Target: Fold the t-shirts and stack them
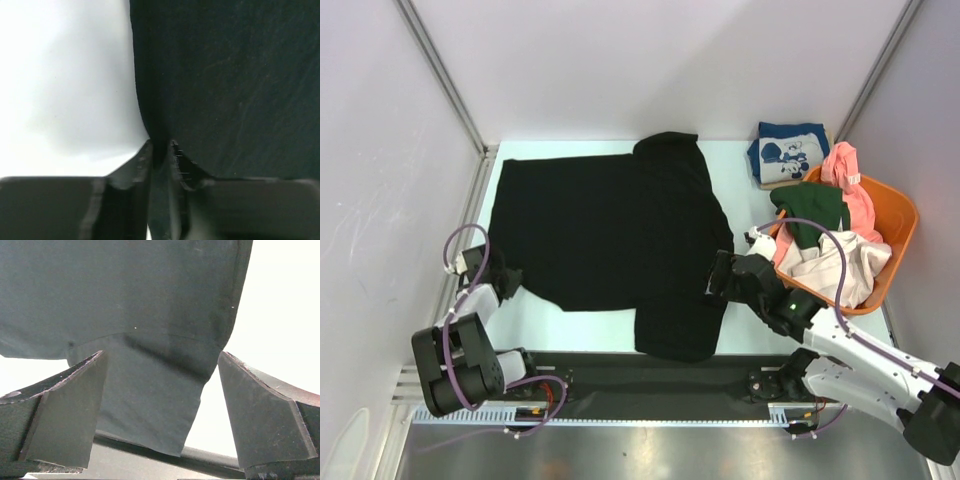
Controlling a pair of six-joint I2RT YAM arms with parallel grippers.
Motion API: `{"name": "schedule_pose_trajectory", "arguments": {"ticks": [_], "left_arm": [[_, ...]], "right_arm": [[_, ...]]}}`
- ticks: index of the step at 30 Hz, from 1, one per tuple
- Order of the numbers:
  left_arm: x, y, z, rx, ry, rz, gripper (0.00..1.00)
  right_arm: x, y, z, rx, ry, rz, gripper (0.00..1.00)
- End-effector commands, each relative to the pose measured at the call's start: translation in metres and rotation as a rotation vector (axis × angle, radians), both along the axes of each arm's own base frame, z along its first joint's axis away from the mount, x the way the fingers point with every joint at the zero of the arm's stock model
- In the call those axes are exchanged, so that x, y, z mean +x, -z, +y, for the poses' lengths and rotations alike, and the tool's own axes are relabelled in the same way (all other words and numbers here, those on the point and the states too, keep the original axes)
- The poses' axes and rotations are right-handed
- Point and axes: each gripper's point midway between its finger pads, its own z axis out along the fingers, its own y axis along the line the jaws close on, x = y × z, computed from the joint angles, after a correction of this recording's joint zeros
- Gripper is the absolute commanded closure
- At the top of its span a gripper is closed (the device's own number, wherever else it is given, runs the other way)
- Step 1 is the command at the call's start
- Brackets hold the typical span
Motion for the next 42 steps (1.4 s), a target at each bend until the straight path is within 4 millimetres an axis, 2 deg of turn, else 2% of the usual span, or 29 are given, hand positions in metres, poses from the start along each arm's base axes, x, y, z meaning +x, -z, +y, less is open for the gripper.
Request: {"name": "schedule_pose_trajectory", "arguments": {"ticks": [1,3,4,5,6,7,9,10,11,12,13,14,15,16,17,18,19,20,21,22,24,25,26,27,29,31,34,35,42], "left_arm": [[0.012,-0.017,0.004,0.054,0.04,-0.044,0.81],[0.011,-0.025,0.011,0.105,0.038,-0.028,0.92],[0.02,-0.042,0.015,0.124,0.045,-0.06,0.97],[0.02,-0.048,0.011,0.134,0.073,-0.047,1.0],[0.024,-0.057,0.011,0.154,0.085,-0.051,1.0],[0.039,-0.084,0.014,0.191,0.096,-0.094,1.0],[0.051,-0.095,0.002,0.228,0.17,-0.063,1.0],[0.074,-0.123,-0.002,0.249,0.204,-0.111,0.94],[0.082,-0.095,-0.018,0.222,0.299,0.013,0.92],[0.093,-0.091,-0.026,0.209,0.349,0.053,0.87],[0.129,-0.119,-0.04,0.201,0.426,0.0,0.72],[0.127,-0.099,-0.066,0.166,0.576,0.122,0.7],[0.134,-0.058,-0.077,0.128,0.649,0.273,0.66],[0.164,-0.081,-0.066,0.24,0.632,0.28,0.6],[0.158,-0.08,-0.08,0.301,0.659,0.348,0.53],[0.162,-0.104,-0.077,0.359,0.62,0.287,0.41],[0.147,-0.095,-0.075,0.365,0.602,0.291,0.19],[0.156,-0.103,-0.077,0.342,0.565,0.182,0.11],[0.149,-0.109,-0.075,0.322,0.549,0.136,0.09],[0.132,-0.108,-0.071,0.304,0.528,0.128,0.08],[0.12,-0.11,-0.061,0.286,0.468,0.1,0.1],[0.102,-0.106,-0.048,0.272,0.425,0.103,0.12],[0.1,-0.107,-0.038,0.255,0.377,0.064,0.13],[0.083,-0.088,-0.035,0.233,0.365,0.092,0.14],[0.08,-0.094,-0.02,0.218,0.304,0.016,0.18],[0.073,-0.083,-0.018,0.19,0.296,0.02,0.2],[0.077,-0.068,-0.011,0.159,0.256,0.008,0.23],[0.086,-0.064,-0.007,0.141,0.23,-0.027,0.25],[0.114,-0.039,-0.01,0.06,0.202,-0.084,0.39]], "right_arm": [[0.004,0.001,-0.005,-0.02,0.032,-0.01,0.05],[0.004,0.001,-0.004,-0.023,0.028,-0.009,0.06],[0.004,0.002,-0.005,-0.028,0.028,-0.007,0.06],[0.004,0.002,-0.005,-0.029,0.028,-0.005,0.06],[0.004,0.0,-0.004,-0.027,0.028,-0.008,0.06],[0.004,0.0,-0.004,-0.029,0.025,-0.01,0.06],[0.006,-0.003,-0.005,-0.034,0.026,-0.016,0.06],[0.006,-0.003,-0.004,-0.039,0.024,-0.015,0.05],[0.008,-0.005,-0.004,-0.04,0.024,-0.021,0.05],[0.009,-0.005,-0.003,-0.038,0.022,-0.021,0.05],[0.01,-0.003,-0.002,-0.043,0.021,-0.017,0.05],[0.011,-0.003,0.0,-0.039,0.015,-0.014,0.05],[0.012,-0.003,0.001,-0.039,0.014,-0.01,0.05],[0.012,-0.003,0.002,-0.038,0.012,-0.006,0.05],[0.011,-0.002,0.002,-0.043,0.008,0.005,0.05],[0.01,-0.002,0.002,-0.044,0.009,0.007,0.05],[0.009,-0.001,0.001,-0.049,0.01,0.013,0.06],[0.006,-0.002,-0.002,-0.05,0.014,0.016,0.05],[0.004,0.0,-0.004,-0.054,0.013,0.021,0.05],[0.002,0.002,-0.006,-0.056,0.017,0.021,0.05],[-0.001,0.0,-0.009,-0.049,0.017,0.016,0.05],[-0.002,0.001,-0.01,-0.05,0.016,0.015,0.05],[-0.003,0.0,-0.01,-0.046,0.013,0.016,0.05],[-0.003,0.0,-0.01,-0.046,0.014,0.014,0.05],[-0.003,-0.001,-0.008,-0.046,0.003,0.016,0.05],[-0.003,0.0,-0.006,-0.046,-0.004,0.024,0.06],[-0.003,0.001,-0.003,-0.035,-0.013,0.027,0.06],[-0.002,0.0,-0.001,-0.024,-0.016,0.02,0.06],[-0.005,0.002,0.001,-0.031,-0.038,0.035,0.1]]}}
